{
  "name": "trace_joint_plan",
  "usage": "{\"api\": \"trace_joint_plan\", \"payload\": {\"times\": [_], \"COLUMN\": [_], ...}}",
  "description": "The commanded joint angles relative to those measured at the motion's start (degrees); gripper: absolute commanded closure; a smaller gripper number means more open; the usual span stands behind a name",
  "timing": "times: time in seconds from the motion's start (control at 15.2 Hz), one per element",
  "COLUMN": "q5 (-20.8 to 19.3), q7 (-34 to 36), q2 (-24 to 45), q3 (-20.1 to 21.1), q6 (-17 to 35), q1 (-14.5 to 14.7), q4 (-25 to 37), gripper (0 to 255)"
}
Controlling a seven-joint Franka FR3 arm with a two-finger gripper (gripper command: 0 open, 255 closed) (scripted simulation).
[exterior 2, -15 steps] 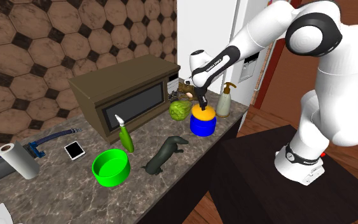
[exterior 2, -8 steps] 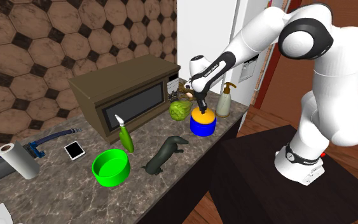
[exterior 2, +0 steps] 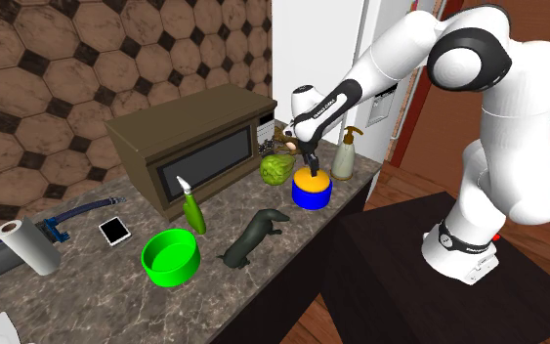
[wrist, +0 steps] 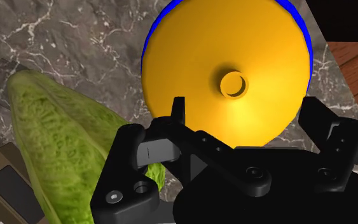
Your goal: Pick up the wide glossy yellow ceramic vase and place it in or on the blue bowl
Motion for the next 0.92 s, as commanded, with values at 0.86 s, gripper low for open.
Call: {"api": "trace_joint_plan", "payload": {"times": [0.86], "q5": [-3.3], "q7": [2.3], "q2": [-4.8], "q3": [-1.8], "q6": [-6.5], "q1": [1.9], "q4": [2.2], "gripper": [0]}}
